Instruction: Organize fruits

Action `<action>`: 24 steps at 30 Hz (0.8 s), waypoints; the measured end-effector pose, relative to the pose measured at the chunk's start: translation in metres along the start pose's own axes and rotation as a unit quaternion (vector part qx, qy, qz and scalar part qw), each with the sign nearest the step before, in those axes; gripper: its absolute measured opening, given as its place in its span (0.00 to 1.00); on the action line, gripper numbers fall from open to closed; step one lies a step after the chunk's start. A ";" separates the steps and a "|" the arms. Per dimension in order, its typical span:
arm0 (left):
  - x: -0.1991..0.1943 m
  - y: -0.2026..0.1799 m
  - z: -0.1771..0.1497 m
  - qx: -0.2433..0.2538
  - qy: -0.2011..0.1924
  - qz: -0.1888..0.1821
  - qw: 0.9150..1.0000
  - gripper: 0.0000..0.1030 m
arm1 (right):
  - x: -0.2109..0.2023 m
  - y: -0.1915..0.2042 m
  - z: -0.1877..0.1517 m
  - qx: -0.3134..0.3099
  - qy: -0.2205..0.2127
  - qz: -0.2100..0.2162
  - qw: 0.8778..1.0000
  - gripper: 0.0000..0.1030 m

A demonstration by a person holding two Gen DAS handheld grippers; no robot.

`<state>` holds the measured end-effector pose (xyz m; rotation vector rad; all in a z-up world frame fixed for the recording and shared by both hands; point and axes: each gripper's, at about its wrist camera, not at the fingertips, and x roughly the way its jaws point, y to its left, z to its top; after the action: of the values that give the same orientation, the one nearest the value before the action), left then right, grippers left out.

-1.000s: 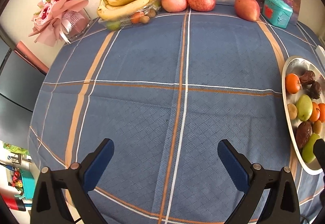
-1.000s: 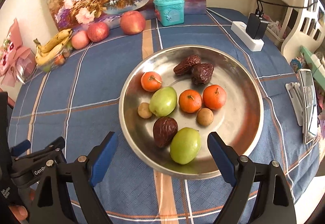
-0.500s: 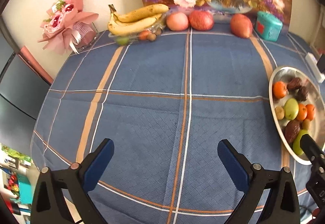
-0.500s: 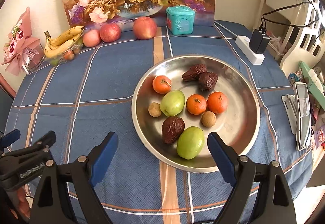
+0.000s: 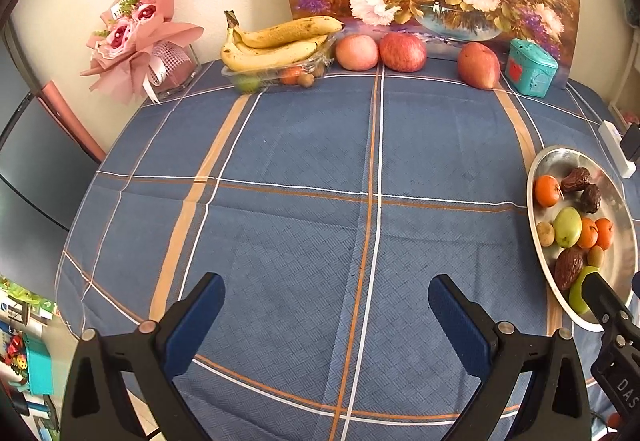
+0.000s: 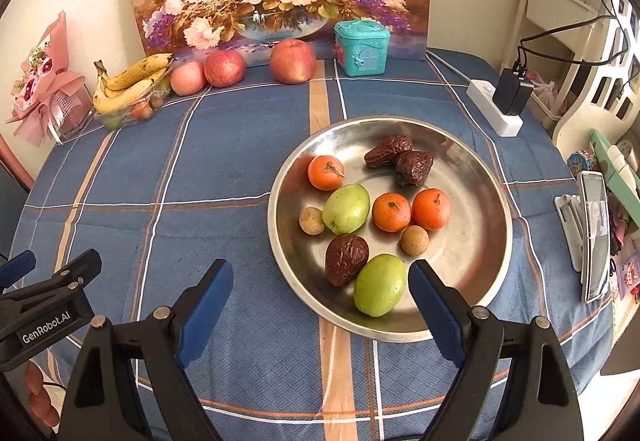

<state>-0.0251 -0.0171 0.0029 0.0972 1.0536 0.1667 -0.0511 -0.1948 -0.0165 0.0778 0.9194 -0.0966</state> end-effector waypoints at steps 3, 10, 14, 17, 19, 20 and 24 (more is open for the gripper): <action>0.002 0.000 0.000 -0.002 0.005 0.000 1.000 1.00 | 0.000 0.000 0.000 0.001 0.000 0.000 1.000 0.87; 0.006 0.001 0.000 0.000 0.012 -0.003 1.000 1.00 | 0.001 -0.001 0.000 0.004 0.003 0.002 1.000 0.87; 0.008 0.002 0.000 -0.001 0.016 -0.004 1.000 1.00 | 0.001 0.000 0.000 0.006 0.003 0.003 1.000 0.87; 0.009 0.001 0.000 -0.001 0.019 -0.004 1.000 1.00 | 0.001 -0.001 0.000 0.005 0.003 0.003 1.000 0.87; 0.010 0.002 0.000 0.000 0.021 -0.005 1.000 1.00 | 0.001 -0.001 0.000 0.006 0.002 0.003 1.000 0.87; 0.010 0.002 0.000 0.000 0.022 -0.005 1.000 1.00 | 0.001 -0.001 0.000 0.007 0.001 0.003 1.000 0.87; 0.010 0.002 0.000 -0.003 0.023 -0.006 1.000 1.00 | 0.000 0.000 0.000 0.009 0.002 0.003 1.000 0.87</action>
<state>-0.0200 -0.0128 -0.0056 0.0819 1.0994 0.1607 -0.0513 -0.1950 -0.0168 0.0975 0.9218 -0.0997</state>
